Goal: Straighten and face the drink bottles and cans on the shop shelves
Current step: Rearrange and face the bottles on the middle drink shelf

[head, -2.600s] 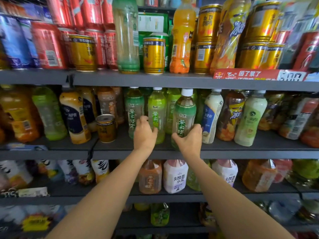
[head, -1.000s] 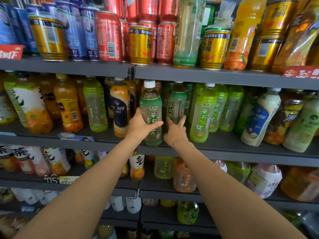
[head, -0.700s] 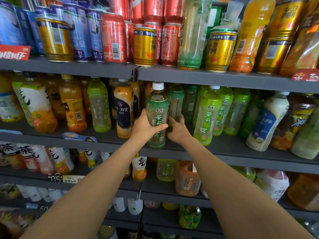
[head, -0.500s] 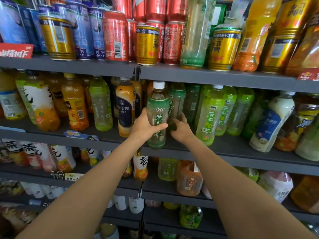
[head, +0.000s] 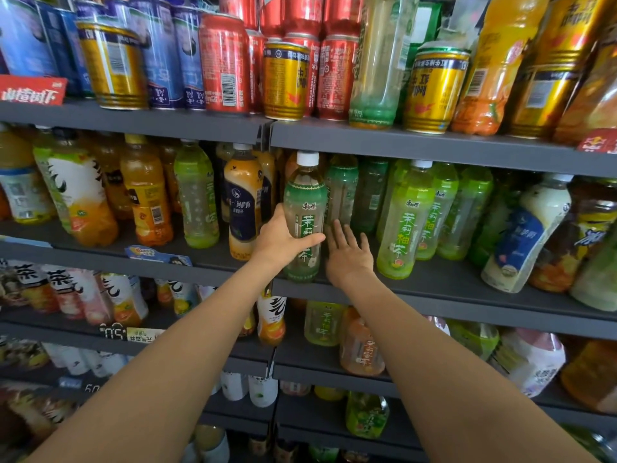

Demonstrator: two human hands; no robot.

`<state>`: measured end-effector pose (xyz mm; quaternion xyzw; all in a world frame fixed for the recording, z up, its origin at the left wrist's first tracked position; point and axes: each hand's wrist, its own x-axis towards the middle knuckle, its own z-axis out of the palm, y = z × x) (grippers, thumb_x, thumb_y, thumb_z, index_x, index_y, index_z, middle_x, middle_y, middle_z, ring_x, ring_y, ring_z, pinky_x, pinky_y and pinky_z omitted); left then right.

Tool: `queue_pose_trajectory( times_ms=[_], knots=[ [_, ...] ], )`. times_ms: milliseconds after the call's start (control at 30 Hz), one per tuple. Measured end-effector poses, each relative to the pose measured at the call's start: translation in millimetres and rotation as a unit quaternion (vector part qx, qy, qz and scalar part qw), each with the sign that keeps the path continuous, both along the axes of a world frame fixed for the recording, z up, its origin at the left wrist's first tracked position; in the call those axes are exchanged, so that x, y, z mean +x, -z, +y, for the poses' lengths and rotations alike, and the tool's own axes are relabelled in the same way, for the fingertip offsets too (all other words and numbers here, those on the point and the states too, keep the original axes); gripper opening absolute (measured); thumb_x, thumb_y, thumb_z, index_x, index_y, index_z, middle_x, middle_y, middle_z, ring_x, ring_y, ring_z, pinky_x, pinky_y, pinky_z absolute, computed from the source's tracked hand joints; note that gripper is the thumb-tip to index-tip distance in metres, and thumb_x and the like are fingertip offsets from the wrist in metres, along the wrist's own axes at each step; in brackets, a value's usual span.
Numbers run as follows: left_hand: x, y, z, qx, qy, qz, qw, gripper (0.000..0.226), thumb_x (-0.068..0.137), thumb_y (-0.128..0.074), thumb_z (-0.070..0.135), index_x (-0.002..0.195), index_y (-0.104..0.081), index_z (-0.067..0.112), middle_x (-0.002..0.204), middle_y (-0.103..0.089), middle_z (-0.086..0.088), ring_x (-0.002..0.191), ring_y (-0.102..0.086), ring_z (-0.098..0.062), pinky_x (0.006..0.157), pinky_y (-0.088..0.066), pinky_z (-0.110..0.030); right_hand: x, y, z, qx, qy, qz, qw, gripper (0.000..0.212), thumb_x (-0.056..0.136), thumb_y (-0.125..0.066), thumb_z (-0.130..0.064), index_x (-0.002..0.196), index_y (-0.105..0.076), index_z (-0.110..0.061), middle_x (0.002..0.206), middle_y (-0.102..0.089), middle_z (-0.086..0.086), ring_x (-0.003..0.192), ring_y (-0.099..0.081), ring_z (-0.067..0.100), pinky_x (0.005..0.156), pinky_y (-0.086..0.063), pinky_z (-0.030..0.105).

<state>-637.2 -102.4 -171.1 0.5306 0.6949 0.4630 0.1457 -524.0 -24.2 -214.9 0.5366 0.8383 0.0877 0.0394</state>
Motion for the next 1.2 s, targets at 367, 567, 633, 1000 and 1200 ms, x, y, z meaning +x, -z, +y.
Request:
queue_pose_trajectory(
  times_ms=[367,567,633,1000,1200],
  knots=[
    [4,0,3,0.004,0.004,-0.006,1.0,0.071,0.073,-0.077,0.035,0.13,-0.039,0.015,0.129,-0.056,-0.003,0.122,-0.05,-0.021,0.093,-0.04,-0.028,6,-5,1,-0.049,-0.038,0.09,0.994,0.063,0.096,-0.036,-0.012,0.151,-0.005,-0.011,0.158,0.017,0.002,0.147,0.002,0.022,0.119,-0.01,0.043],
    [30,1,23,0.0,0.027,-0.006,1.0,0.073,0.068,-0.08,0.038,0.127,-0.044,0.013,0.126,-0.058,-0.006,0.119,-0.053,-0.024,0.097,-0.045,-0.034,25,-20,-22,-0.018,0.0,0.43,0.903,0.025,0.09,-0.041,-0.001,0.112,-0.051,0.006,0.114,-0.058,0.025,0.105,-0.056,0.04,0.078,-0.044,0.038],
    [39,0,33,-0.002,0.028,-0.002,1.0,0.072,0.07,-0.079,0.037,0.127,-0.043,0.012,0.126,-0.058,-0.007,0.119,-0.053,-0.025,0.096,-0.045,-0.033,30,-22,-24,-0.071,0.008,0.456,0.887,0.031,0.088,-0.048,-0.003,0.117,-0.046,0.004,0.114,-0.057,0.024,0.107,-0.056,0.039,0.076,-0.043,0.034],
    [53,12,11,-0.028,-0.036,0.3,0.953,0.062,0.094,-0.05,0.018,0.146,-0.019,0.005,0.146,-0.033,-0.016,0.13,-0.041,-0.032,0.1,-0.041,-0.037,5,-18,-19,-0.042,0.109,0.459,0.881,0.034,0.094,-0.048,-0.016,0.124,-0.041,0.0,0.128,-0.051,0.02,0.116,-0.052,0.036,0.091,-0.044,0.042],
    [32,37,7,0.042,0.017,0.544,0.838,0.058,0.082,-0.052,0.007,0.139,-0.043,0.012,0.152,-0.032,-0.008,0.137,-0.036,-0.028,0.106,-0.039,-0.038,-2,-10,-15,-0.025,0.117,0.454,0.883,0.036,0.097,-0.041,-0.013,0.13,-0.034,-0.001,0.136,-0.04,0.019,0.123,-0.045,0.037,0.098,-0.04,0.041]
  ],
)
